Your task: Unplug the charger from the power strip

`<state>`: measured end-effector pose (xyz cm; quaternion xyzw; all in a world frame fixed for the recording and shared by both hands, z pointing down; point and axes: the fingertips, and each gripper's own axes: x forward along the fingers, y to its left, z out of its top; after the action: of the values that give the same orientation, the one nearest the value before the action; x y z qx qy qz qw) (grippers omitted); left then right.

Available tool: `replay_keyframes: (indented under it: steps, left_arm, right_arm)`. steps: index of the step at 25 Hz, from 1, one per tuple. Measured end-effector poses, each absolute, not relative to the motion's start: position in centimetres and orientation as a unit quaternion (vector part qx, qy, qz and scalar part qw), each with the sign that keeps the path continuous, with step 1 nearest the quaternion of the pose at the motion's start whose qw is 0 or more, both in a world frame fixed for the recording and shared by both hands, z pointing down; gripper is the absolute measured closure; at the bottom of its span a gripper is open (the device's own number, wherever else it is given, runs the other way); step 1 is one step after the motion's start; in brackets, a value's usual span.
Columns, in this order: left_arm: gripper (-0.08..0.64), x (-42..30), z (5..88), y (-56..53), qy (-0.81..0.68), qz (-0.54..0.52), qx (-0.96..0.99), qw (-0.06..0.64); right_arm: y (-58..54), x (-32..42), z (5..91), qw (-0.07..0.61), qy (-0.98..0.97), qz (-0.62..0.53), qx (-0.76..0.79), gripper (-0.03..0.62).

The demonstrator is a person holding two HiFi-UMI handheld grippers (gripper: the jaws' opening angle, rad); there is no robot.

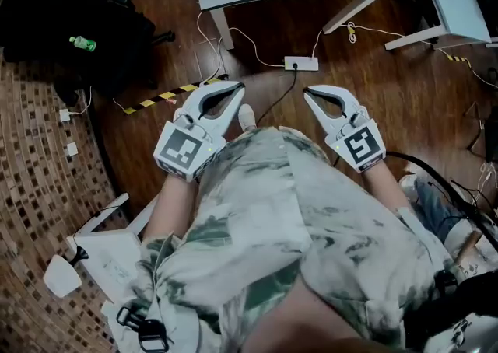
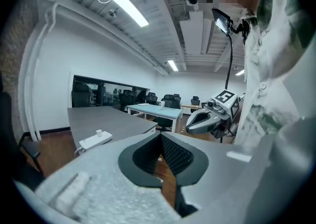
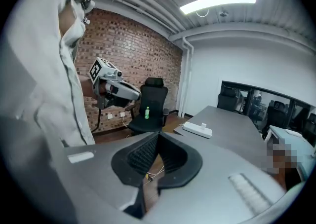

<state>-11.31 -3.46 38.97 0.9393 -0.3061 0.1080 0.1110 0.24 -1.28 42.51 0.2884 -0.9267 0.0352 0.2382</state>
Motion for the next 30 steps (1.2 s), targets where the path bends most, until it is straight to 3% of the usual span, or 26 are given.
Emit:
replay_keyframes:
  steps: [6, 14, 30]
  left_arm:
    - [0.560, -15.5, 39.8, -9.9, -0.310, 0.105, 0.939, 0.101]
    - [0.558, -15.9, 40.7, -13.1, -0.317, 0.100, 0.936, 0.111]
    - [0.557, -14.3, 48.1, -32.8, -0.339, 0.202, 0.908, 0.142]
  right_arm:
    - [-8.2, -2.9, 43.5, 0.254, -0.924, 0.011, 0.286, 0.586]
    - [-13.6, -4.3, 44.4, 0.272, -0.919, -0.002, 0.283, 0.586]
    - [-37.3, -5.8, 57.0, 0.333, -0.923, -0.004, 0.193, 0.586]
